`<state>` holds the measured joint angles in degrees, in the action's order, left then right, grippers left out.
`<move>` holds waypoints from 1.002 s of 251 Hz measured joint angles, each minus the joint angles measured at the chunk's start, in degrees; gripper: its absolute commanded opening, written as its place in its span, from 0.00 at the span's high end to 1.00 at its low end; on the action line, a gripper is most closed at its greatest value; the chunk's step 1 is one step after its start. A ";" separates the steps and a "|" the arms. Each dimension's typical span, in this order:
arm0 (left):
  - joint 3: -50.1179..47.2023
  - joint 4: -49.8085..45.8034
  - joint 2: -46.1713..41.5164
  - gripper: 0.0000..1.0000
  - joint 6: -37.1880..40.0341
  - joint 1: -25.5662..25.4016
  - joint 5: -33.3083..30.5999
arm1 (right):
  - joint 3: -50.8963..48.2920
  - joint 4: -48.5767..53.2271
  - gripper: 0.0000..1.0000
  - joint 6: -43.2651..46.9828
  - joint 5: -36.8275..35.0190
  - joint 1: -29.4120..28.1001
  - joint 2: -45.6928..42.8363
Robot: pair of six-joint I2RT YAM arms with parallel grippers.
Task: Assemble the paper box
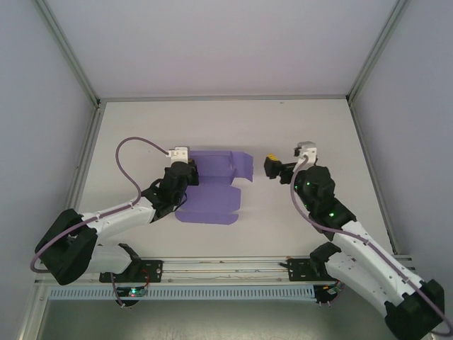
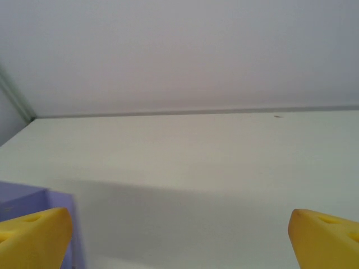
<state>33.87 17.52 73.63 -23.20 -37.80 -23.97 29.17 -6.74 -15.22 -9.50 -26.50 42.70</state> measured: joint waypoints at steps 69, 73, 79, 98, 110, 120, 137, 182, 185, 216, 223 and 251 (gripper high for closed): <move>-0.33 0.02 -0.13 1.00 0.04 0.00 1.07 | 0.15 0.04 0.09 -2.82 17.00 8.37 16.57; -0.33 0.02 -0.13 1.00 0.04 0.00 1.09 | 0.26 0.04 0.09 -2.91 18.18 8.37 17.64; -0.33 0.02 -0.13 1.00 0.04 0.00 1.09 | 0.59 -0.13 0.10 -2.95 20.24 8.37 19.65; -0.33 0.02 -0.13 1.00 0.17 0.00 1.22 | 2.12 -0.85 0.12 -3.13 26.10 8.22 24.37; -0.33 0.02 -0.11 1.00 0.22 0.00 1.20 | 3.19 -1.99 0.13 -3.08 29.55 7.61 26.53; -0.33 0.02 -0.07 1.00 0.22 0.00 1.20 | 3.85 -3.08 0.13 -3.02 31.78 6.80 27.63; -0.33 0.02 0.15 1.00 0.22 0.00 1.22 | 4.68 -5.25 0.14 -2.97 35.30 4.81 28.70; -0.31 0.02 1.03 1.00 0.22 0.00 1.22 | 6.80 -9.42 0.18 -2.84 40.44 0.11 32.57; -0.31 0.02 1.03 1.00 0.22 0.00 1.22 | 6.99 -9.60 0.18 -2.78 40.54 -0.09 33.05; -0.31 0.00 1.03 1.00 0.28 0.00 1.22 | 9.49 -11.08 0.25 -2.91 41.03 -1.68 37.99; -0.31 0.02 1.03 1.00 0.35 0.00 1.22 | 10.12 -11.34 0.26 -2.93 41.07 -1.90 39.10; -0.33 -0.02 1.03 1.00 0.44 0.00 0.76 | 12.26 -11.26 0.28 -2.84 40.06 -2.64 41.55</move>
<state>33.54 17.50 74.65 -22.76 -37.80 -23.20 41.43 -18.00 -18.06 30.57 -29.15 84.25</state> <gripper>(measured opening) 0.089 0.731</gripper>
